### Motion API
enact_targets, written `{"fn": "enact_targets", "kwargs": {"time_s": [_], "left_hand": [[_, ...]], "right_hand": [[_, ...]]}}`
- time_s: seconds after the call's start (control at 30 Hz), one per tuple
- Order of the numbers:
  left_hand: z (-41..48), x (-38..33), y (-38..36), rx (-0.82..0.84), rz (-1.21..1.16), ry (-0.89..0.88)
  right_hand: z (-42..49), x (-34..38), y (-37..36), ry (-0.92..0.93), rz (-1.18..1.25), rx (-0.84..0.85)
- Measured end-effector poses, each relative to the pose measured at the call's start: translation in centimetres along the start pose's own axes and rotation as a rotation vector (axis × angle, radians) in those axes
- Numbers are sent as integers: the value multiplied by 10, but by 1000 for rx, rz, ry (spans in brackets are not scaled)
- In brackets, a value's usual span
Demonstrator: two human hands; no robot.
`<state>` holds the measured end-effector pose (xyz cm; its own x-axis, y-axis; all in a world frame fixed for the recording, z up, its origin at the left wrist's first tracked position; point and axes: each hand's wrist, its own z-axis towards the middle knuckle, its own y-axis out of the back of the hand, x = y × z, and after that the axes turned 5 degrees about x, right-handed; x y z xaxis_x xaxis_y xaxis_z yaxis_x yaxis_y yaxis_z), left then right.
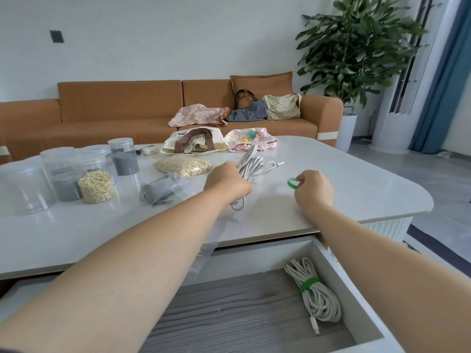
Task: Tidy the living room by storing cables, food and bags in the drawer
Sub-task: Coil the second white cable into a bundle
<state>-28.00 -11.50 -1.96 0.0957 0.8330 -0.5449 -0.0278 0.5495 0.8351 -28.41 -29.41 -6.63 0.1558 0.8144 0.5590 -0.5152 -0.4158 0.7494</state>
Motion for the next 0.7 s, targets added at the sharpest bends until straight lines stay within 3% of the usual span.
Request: {"fn": "enact_targets", "kwargs": {"time_s": [0.33,0.5,0.7], "left_hand": [[10,63,36,-123,-56,119],[15,103,51,-164,-217,189],[24,128,56,-224,-283,108]], "right_hand": [[-11,85,-46,98,478,67],[-16,125,-63,111,659,83],[11,154,-55,-222,1436,238]]}}
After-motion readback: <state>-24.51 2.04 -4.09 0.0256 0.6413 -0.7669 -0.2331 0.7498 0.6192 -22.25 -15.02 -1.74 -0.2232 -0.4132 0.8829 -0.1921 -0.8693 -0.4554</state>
